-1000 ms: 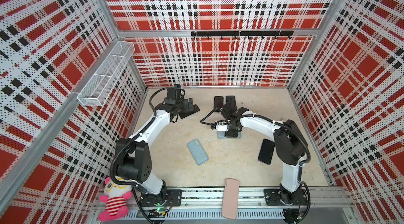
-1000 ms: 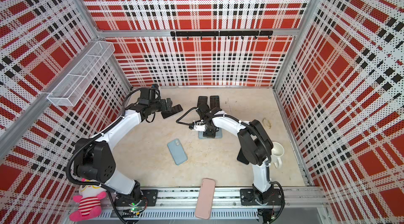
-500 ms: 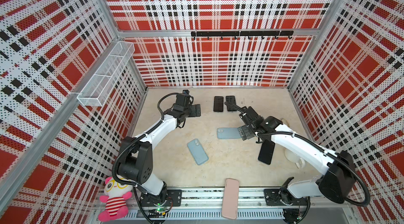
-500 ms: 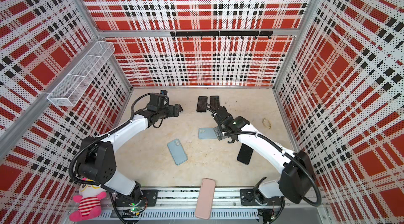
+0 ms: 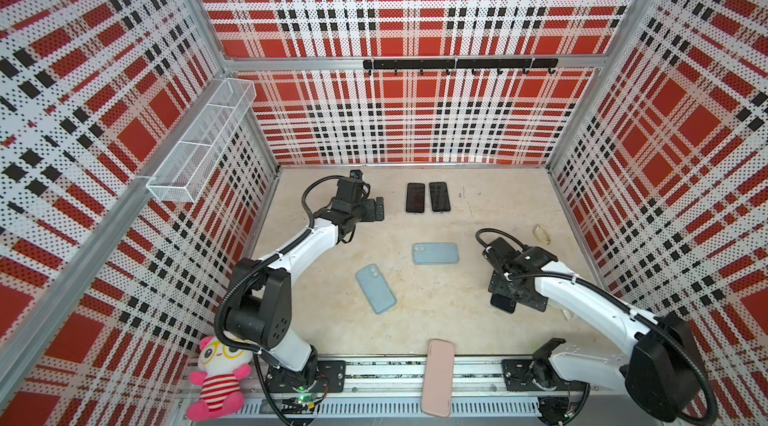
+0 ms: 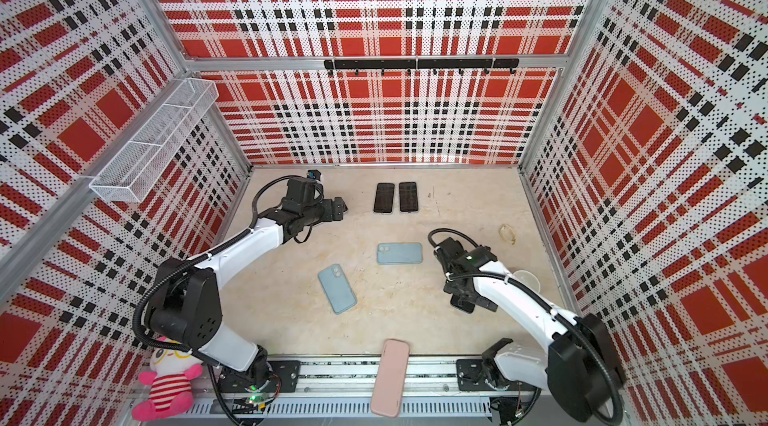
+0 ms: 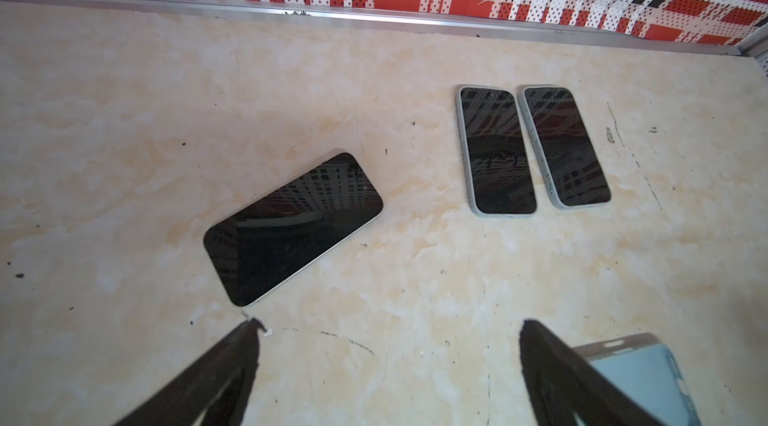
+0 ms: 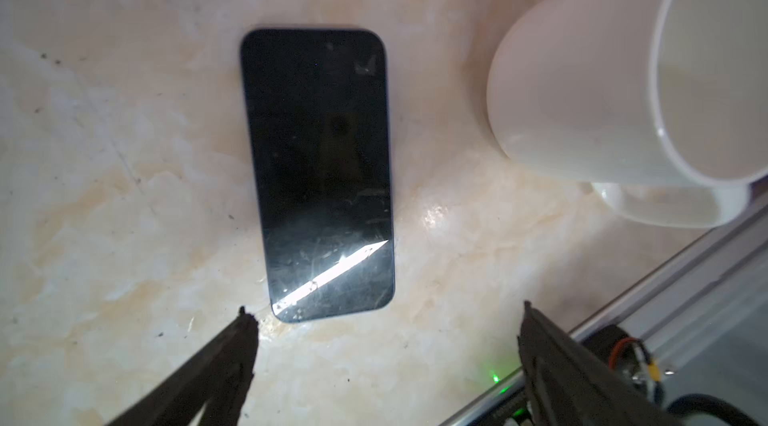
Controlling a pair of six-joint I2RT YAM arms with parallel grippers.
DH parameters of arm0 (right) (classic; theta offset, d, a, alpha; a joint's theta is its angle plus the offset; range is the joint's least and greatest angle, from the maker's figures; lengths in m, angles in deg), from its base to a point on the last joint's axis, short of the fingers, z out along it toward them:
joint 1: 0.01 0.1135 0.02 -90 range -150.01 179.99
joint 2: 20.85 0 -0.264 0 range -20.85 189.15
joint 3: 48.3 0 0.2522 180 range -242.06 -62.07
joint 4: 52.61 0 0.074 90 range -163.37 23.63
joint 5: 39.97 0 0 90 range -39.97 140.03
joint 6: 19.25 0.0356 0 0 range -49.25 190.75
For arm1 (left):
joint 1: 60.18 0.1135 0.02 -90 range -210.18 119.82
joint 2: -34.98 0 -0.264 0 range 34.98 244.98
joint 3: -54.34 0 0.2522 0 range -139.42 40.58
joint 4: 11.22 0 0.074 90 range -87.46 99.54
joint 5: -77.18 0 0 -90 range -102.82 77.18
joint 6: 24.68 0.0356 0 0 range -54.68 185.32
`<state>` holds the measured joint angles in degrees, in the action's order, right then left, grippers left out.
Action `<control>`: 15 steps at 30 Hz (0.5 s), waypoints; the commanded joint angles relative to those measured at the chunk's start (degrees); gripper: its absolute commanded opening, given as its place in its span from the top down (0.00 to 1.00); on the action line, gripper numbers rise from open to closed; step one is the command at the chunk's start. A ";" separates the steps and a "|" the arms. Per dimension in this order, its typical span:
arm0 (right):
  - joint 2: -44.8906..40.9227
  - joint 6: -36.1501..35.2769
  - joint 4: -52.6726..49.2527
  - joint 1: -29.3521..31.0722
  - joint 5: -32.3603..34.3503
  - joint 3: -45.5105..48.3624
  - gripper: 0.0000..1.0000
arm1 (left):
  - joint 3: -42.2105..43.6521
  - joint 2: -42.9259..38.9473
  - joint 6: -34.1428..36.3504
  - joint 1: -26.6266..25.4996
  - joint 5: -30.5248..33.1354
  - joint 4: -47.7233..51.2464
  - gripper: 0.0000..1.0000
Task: Put the phone into the phone case
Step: 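Move the right gripper to the black phone beside the white mug and grasp it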
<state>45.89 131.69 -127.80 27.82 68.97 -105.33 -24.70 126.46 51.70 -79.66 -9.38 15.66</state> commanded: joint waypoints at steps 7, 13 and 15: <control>1.83 -6.80 12.73 -7.91 -11.60 2.37 0.00 | -0.48 0.57 0.62 -0.47 1.77 -0.74 0.01; 6.89 -13.68 15.47 -12.43 -12.99 2.45 0.00 | -0.55 0.80 0.73 -0.55 2.26 -0.48 0.01; 8.28 -15.47 15.99 -13.70 -12.95 2.56 0.00 | -0.64 0.73 0.80 -0.63 2.47 -0.38 0.01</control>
<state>52.79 120.04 -113.57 15.65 56.51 -103.06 -24.70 126.65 51.87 -79.86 -7.74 15.57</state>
